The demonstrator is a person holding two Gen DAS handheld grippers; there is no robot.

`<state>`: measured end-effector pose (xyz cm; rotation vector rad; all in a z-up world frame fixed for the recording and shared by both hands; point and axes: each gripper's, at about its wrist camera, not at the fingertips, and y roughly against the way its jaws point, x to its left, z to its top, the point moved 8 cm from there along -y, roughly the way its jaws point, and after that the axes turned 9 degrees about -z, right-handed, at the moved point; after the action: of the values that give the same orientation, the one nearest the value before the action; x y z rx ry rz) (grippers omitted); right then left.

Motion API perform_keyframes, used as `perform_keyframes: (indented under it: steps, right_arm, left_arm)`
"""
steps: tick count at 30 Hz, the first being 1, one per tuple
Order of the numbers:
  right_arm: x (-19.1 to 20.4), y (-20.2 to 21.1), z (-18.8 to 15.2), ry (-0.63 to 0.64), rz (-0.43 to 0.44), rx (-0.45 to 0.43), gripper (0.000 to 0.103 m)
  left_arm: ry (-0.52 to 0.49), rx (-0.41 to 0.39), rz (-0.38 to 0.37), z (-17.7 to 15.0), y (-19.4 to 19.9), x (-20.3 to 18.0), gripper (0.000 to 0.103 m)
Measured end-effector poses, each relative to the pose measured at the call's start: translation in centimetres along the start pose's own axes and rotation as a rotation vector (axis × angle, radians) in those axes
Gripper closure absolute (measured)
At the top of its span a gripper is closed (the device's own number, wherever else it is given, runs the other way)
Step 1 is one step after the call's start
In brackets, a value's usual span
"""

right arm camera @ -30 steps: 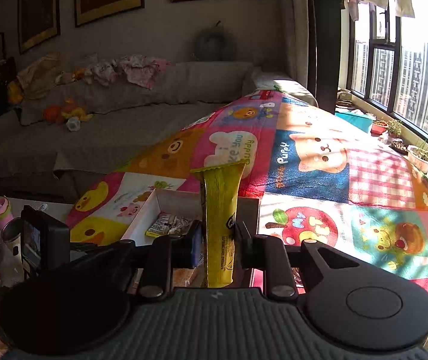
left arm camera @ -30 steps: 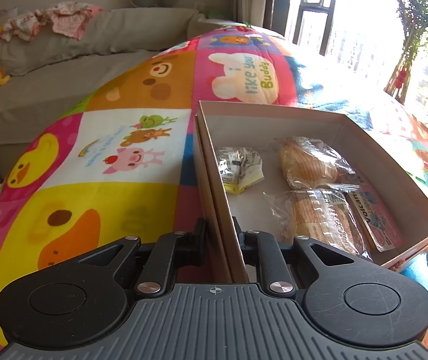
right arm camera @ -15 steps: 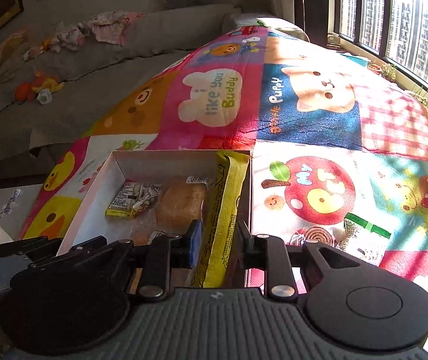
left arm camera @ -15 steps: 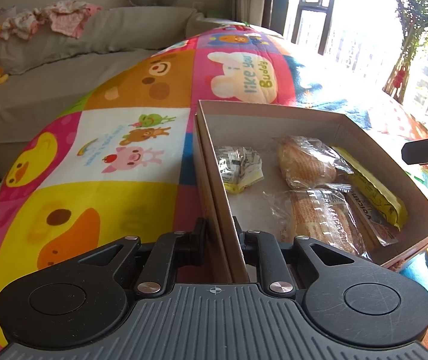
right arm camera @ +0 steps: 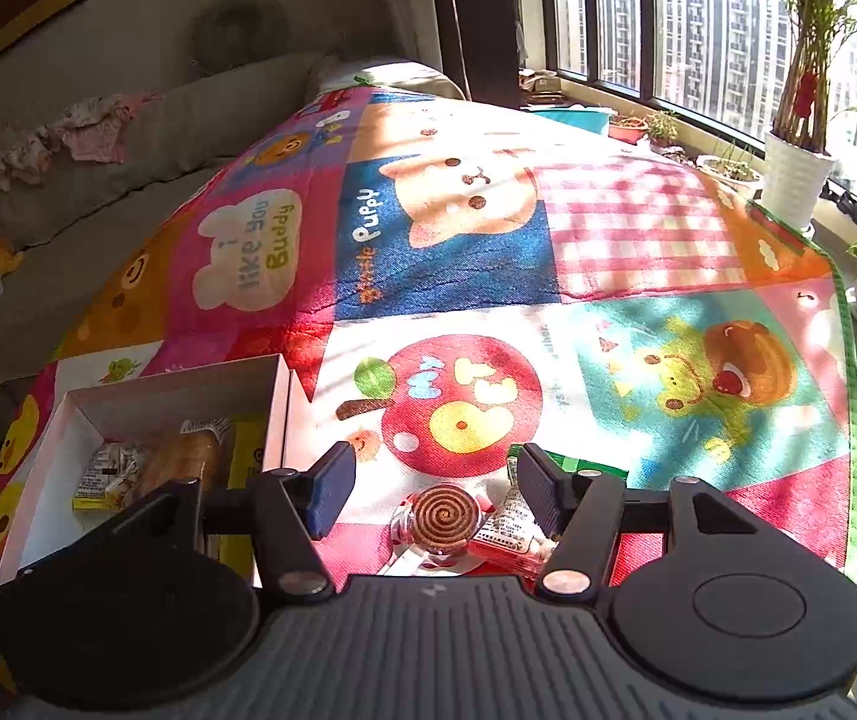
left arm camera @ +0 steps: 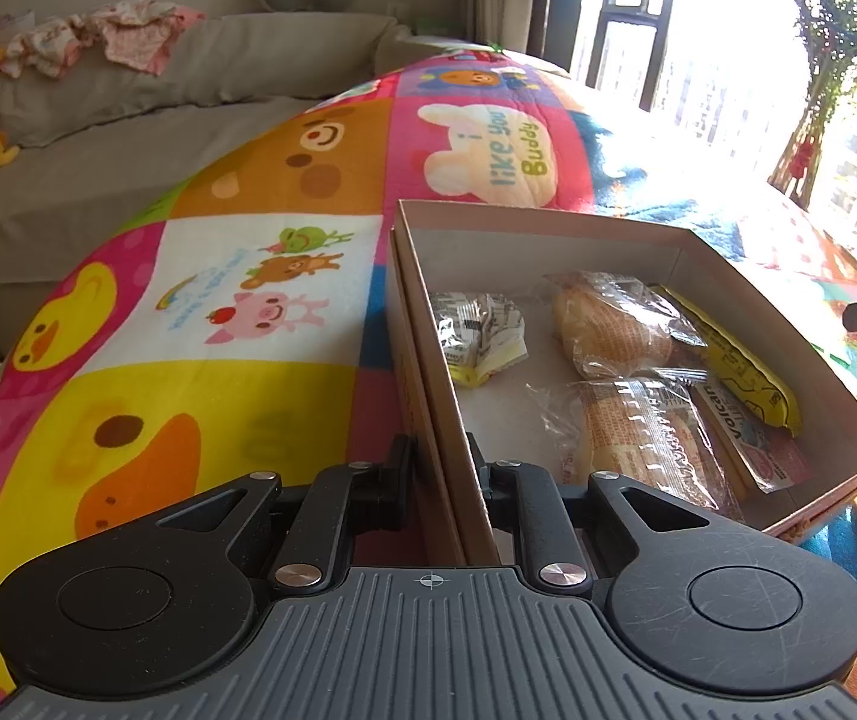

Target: Organize objects

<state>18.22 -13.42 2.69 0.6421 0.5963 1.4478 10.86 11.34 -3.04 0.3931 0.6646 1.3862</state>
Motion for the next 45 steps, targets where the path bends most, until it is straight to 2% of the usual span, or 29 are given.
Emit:
perform_keyframes:
  steps: [3,5,9,12,15,18,28,34,37,41,45]
  right_arm:
    - [-0.9,-2.5,-1.3,-0.021,-0.017,0.056,0.039]
    - [-0.5,-3.2,-1.9,-0.01,-0.015,0.056,0.04]
    - [1.5,-4.2,-1.3,0.056,-0.003,0.007,0.054]
    - [2.2,-6.1,-0.9,0.057,0.0,0.053,0.056]
    - [3.3,-7.5,-2.3,0.113,0.027,0.113,0.056]
    - [3.9,-6.4,-3.8,0.222,0.022,0.067,0.056]
    - [2.2,-1.3,-8.5,0.369,0.115,0.089,0.056]
    - [3.0,2.5,-12.0,0.541,0.121,0.019,0.056]
    - [2.6,3.7,-13.1,0.564,0.094,-0.005,0.048]
    - [0.3,4.7,-14.1,0.461,0.074,0.011,0.034]
    - [-2.4,5.4,-14.9,0.371,0.024,0.025,0.025]
  left_arm:
    - [0.0,0.001,0.0,0.0,0.0,0.0,0.085]
    - [0.0,0.0,0.0,0.0,0.0,0.0,0.085]
    - [0.001,0.001,0.0,0.0,0.0,0.0,0.085]
    - [0.004,0.003,-0.001,-0.1,0.0,0.0,0.085]
    - [0.003,0.003,-0.001,-0.2,0.0,0.1,0.085]
    - [0.004,0.003,0.0,-0.2,0.0,0.1,0.085]
    - [0.004,0.003,0.01,-0.2,0.0,0.1,0.086]
    - [0.004,0.003,0.013,-0.2,0.0,0.1,0.086]
    - [0.006,0.005,0.015,-0.2,0.1,0.1,0.086]
    - [0.006,0.008,0.02,-0.2,0.2,0.1,0.086]
    - [0.006,0.013,0.024,-0.2,0.2,0.0,0.086]
